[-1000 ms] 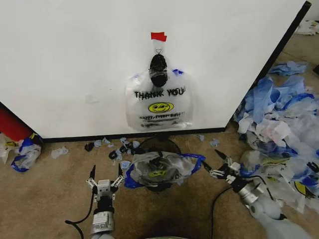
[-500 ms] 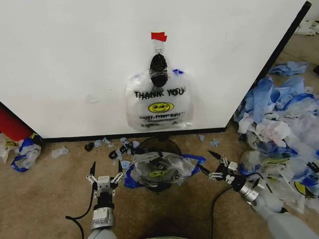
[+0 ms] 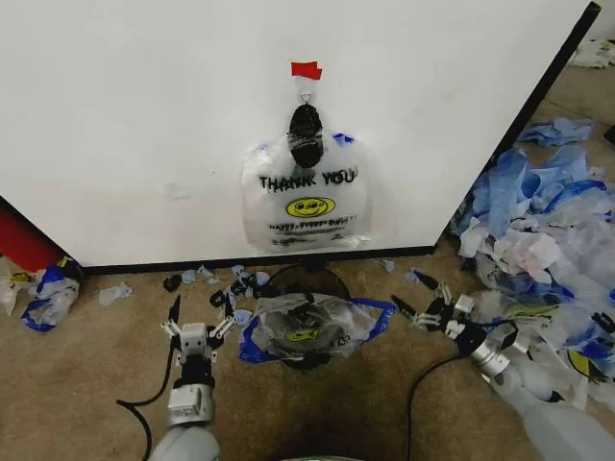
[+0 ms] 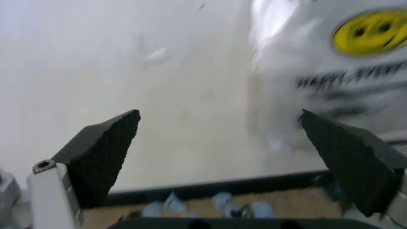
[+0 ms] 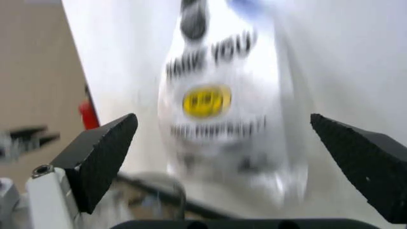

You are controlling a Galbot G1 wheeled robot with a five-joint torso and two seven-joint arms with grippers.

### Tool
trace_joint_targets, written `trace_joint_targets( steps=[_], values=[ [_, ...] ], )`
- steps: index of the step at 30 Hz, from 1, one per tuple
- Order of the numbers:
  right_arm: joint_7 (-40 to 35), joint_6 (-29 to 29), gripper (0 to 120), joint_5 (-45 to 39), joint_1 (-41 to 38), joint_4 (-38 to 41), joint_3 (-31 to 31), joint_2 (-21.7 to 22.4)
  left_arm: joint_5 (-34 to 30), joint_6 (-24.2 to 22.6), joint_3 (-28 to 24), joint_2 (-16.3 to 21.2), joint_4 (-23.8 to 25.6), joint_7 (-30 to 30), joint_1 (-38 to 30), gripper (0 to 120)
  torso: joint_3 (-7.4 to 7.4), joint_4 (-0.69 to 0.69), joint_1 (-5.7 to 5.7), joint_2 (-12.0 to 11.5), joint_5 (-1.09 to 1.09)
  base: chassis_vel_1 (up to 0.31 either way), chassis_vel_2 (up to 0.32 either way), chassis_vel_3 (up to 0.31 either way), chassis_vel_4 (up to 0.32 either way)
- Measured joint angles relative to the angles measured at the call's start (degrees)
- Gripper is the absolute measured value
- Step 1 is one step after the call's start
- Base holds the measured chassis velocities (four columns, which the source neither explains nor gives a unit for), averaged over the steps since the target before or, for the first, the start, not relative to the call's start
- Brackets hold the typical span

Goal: Pick up the garbage bag from the wall and place it over the trash bin.

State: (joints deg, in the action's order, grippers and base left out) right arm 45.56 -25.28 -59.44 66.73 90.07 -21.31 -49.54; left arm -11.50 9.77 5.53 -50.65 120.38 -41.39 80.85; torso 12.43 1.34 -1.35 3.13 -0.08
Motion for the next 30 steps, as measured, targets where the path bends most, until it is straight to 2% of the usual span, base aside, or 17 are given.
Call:
trace_joint_targets(
  steps=[4,7,9,11,12,14,17,19,22,25,27,28,30],
  values=[
    [-3.9,1.8,100,-4.3,0.3,5.0,-1.4,0.8,-6.5,-0.6,-0.4,4.6,2.4,3.6,-3.4,100,0.00,0.04,0.00,0.0,-0.01,0.000,0.000,0.000,0.000],
    [-10.6,3.3,100,-5.2,-0.7,8.5,-0.8,1.6,-14.4,-2.1,-0.6,10.3,4.9,6.8,-6.4,100,0.00,-0.03,0.00,0.0,0.00,0.000,0.000,0.000,0.000],
    [-16.5,3.4,100,-2.3,-0.7,10.2,-0.8,1.5,-18.2,-2.9,-1.4,14.0,5.1,8.4,-9.5,100,0.00,0.00,0.00,0.0,0.01,0.000,0.000,0.000,0.000],
    [-19.0,3.4,100,-0.6,-0.7,11.1,-0.9,1.3,-19.4,-3.1,-1.8,15.3,5.0,8.8,-10.8,100,0.01,0.02,0.00,0.0,-0.01,0.000,0.000,0.000,0.000],
    [-21.5,3.5,100,1.5,0.0,12.3,-1.6,0.8,-21.7,-3.5,-3.0,16.9,4.7,9.3,-13.4,100,0.01,-0.03,0.00,0.0,0.02,0.000,0.000,0.000,0.000],
    [-23.9,3.4,100,4.2,1.4,13.8,-3.1,0.1,-24.2,-4.1,-4.3,18.2,4.2,10.0,-16.4,100,0.01,-0.03,0.00,0.0,0.03,0.000,0.000,0.000,0.000],
    [-26.3,3.4,100,7.1,3.6,15.5,-5.1,-0.7,-26.7,-4.8,-6.0,19.3,3.5,11.2,-19.5,100,0.01,0.05,0.00,0.0,-0.02,0.000,0.000,0.000,0.000],
    [-30.7,3.0,100,10.5,8.8,19.2,-9.1,-2.4,-30.7,-6.4,-9.3,22.1,2.5,16.4,-22.9,100,0.00,0.04,0.00,0.0,0.03,0.000,0.000,0.000,0.000],
    [-31.0,2.1,100,12.4,12.4,20.4,-12.2,-4.0,-31.9,-6.6,-12.4,23.0,1.0,19.2,-25.8,100,0.00,-0.02,0.00,0.0,-0.02,0.000,0.000,0.000,0.000],
    [-30.8,1.4,100,13.4,14.5,20.9,-14.1,-5.2,-33.2,-6.9,-13.9,22.7,0.2,20.7,-28.3,100,0.00,-0.01,0.00,0.0,0.00,0.000,0.000,0.000,0.000],
    [-30.5,0.9,100,14.1,16.8,21.3,-15.8,-6.5,-35.5,-8.0,-15.2,21.9,-0.5,22.6,-31.7,100,0.00,0.04,0.00,0.0,0.01,0.000,0.000,0.000,0.000],
    [-30.4,0.5,100,14.5,17.7,21.3,-16.5,-7.2,-36.9,-9.2,-15.5,21.8,-0.6,25.1,-33.4,100,0.00,0.05,0.00,0.0,-0.01,0.000,0.000,0.000,0.000],
    [-30.2,-0.1,100,15.0,18.9,21.3,-17.5,-8.5,-38.9,-11.0,-16.4,21.5,-1.4,28.9,-36.2,100,0.00,0.01,0.00,0.0,0.08,0.000,0.000,0.000,0.000]
  ],
)
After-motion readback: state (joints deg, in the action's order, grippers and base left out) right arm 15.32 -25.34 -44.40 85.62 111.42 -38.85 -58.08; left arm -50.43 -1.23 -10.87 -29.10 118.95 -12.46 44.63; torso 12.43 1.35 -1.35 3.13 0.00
